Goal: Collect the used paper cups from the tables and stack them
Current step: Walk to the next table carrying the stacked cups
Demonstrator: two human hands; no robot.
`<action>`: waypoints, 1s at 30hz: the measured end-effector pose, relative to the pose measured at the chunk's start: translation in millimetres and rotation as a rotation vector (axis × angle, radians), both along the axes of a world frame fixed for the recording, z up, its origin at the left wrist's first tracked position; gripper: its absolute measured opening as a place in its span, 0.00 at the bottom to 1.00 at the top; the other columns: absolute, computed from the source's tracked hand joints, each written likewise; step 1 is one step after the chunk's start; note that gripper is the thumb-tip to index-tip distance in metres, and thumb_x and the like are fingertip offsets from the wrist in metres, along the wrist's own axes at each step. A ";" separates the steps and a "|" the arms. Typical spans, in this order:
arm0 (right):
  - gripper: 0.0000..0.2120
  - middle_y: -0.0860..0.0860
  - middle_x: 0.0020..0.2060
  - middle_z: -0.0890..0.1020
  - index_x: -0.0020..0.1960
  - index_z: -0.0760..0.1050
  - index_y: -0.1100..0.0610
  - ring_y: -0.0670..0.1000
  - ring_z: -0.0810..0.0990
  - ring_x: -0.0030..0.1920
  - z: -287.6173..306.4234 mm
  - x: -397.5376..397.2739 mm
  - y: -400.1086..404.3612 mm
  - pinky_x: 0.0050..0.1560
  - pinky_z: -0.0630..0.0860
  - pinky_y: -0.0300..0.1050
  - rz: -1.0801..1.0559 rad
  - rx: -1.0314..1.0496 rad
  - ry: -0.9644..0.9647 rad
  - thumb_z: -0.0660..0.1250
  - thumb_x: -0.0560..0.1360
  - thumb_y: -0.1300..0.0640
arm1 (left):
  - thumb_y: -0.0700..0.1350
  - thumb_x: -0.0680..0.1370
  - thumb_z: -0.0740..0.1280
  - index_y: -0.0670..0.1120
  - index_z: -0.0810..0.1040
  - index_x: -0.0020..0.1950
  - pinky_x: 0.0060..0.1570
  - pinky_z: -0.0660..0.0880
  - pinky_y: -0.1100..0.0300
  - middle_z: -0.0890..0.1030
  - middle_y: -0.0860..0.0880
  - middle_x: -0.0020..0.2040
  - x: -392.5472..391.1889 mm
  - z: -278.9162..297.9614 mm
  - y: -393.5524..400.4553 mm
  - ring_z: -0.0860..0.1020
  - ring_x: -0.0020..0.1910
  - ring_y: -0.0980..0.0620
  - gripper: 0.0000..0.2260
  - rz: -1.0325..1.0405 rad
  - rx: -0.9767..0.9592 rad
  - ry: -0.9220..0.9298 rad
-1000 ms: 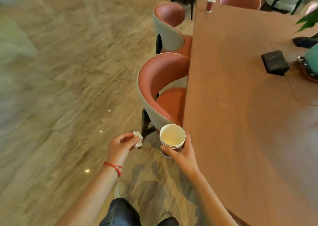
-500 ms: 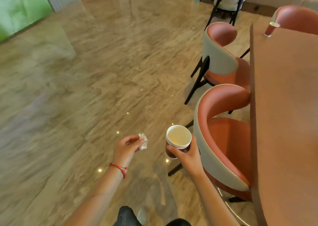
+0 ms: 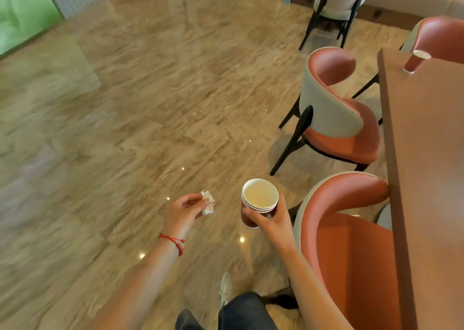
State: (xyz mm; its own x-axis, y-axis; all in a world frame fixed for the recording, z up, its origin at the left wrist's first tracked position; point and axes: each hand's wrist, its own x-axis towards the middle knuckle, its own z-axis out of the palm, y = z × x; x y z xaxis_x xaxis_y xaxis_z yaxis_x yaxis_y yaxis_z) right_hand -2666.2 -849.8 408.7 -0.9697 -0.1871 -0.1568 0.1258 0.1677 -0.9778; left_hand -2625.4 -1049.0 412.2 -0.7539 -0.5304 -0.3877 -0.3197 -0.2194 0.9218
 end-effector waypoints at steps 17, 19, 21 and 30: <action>0.27 0.40 0.53 0.77 0.56 0.67 0.39 0.35 0.77 0.52 -4.2 -327.2 -99.5 0.45 0.75 0.32 -0.079 -0.043 -0.013 0.77 0.65 0.53 | 0.35 0.69 0.73 0.44 0.81 0.41 0.37 0.79 0.66 0.84 0.51 0.33 -335.7 2.8 -105.5 0.82 0.35 0.56 0.05 -0.090 0.010 0.042; 0.27 0.39 0.53 0.77 0.56 0.67 0.39 0.35 0.77 0.52 -3.2 -371.0 -120.5 0.46 0.75 0.33 -0.085 -0.047 -0.028 0.77 0.65 0.53 | 0.35 0.69 0.73 0.45 0.81 0.41 0.37 0.80 0.66 0.84 0.51 0.34 -383.0 4.0 -126.6 0.82 0.35 0.56 0.05 -0.106 0.004 0.044; 0.27 0.39 0.52 0.78 0.56 0.67 0.39 0.35 0.77 0.52 -1.3 -411.6 -140.0 0.45 0.75 0.32 -0.088 -0.055 -0.039 0.77 0.65 0.53 | 0.35 0.69 0.73 0.45 0.81 0.41 0.36 0.80 0.66 0.84 0.53 0.32 -428.2 6.2 -146.3 0.82 0.34 0.57 0.06 -0.121 0.000 0.042; 0.27 0.37 0.50 0.79 0.57 0.68 0.40 0.35 0.77 0.53 5.4 -582.2 -181.8 0.44 0.74 0.27 -0.144 -0.055 -0.020 0.78 0.64 0.53 | 0.34 0.68 0.73 0.46 0.81 0.39 0.31 0.76 0.69 0.83 0.51 0.33 -622.7 13.0 -190.7 0.81 0.32 0.57 0.07 -0.182 0.005 0.054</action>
State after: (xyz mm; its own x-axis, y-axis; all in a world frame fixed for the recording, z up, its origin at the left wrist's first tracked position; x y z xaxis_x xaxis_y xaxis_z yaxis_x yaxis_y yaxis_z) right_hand -3248.4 -1031.5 414.1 -0.9840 -0.0547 -0.1698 0.1643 0.0929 -0.9820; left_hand -3248.1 -1239.7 425.2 -0.8573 -0.3812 -0.3461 -0.3044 -0.1668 0.9378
